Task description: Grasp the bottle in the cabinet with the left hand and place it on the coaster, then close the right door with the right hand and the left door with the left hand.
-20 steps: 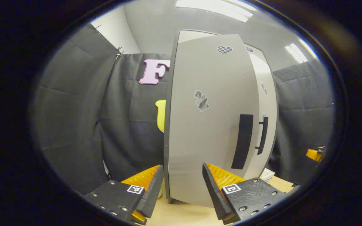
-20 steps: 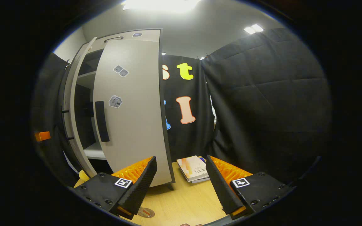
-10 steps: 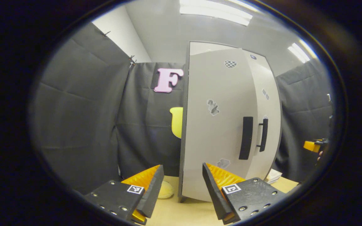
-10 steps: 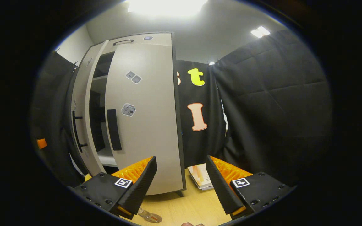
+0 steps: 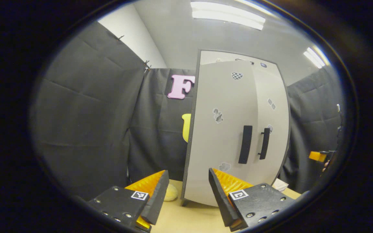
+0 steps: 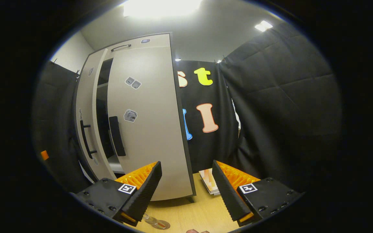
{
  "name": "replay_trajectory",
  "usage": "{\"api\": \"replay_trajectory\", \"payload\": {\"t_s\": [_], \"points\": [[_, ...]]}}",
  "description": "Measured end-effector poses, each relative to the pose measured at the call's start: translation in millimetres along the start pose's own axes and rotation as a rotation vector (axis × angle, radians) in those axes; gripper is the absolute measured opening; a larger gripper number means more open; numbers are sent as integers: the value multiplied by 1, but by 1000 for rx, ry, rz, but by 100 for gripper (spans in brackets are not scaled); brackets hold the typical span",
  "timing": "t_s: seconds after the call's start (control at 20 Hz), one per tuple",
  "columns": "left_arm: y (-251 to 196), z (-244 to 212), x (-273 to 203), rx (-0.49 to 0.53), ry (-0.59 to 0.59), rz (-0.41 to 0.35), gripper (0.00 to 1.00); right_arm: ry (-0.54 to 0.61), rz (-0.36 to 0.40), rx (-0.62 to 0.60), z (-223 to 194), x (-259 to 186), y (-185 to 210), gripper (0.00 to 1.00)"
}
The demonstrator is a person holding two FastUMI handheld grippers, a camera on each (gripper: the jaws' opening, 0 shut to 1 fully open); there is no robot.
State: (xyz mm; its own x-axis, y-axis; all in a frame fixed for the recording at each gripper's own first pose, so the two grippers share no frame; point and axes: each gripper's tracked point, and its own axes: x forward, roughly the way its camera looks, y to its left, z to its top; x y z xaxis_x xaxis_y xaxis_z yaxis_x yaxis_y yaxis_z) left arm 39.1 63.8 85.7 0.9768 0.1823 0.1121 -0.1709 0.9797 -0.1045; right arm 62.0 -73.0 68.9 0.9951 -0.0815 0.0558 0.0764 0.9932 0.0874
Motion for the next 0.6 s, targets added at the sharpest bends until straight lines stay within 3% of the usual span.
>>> {"api": "replay_trajectory", "payload": {"t_s": [0.1, 0.15, 0.25, 0.4, 0.45, 0.5, 0.6], "points": [[-5, 3, -7, -40, -3, 16, 80, -4, 23, 7, 3, 2, -4, 100], [-6, 4, -9, -45, 0, 33, 80, -7, 33, 8, 4, 3, -5, 99], [-8, 6, -15, -25, 7, 55, 70, -17, 45, 6, 6, 6, -9, 99], [-14, 7, -20, 4, 13, 72, 80, 3, 86, -8, 0, 15, -11, 99], [-18, 7, -20, 0, 14, 73, 70, 13, 104, -13, -2, 16, -12, 99], [-22, 8, -20, 0, 11, 75, 75, 24, 120, -19, -4, 16, -15, 99], [-28, 10, -23, 2, 0, 88, 75, 37, 138, -34, -11, 15, -23, 99]]}}
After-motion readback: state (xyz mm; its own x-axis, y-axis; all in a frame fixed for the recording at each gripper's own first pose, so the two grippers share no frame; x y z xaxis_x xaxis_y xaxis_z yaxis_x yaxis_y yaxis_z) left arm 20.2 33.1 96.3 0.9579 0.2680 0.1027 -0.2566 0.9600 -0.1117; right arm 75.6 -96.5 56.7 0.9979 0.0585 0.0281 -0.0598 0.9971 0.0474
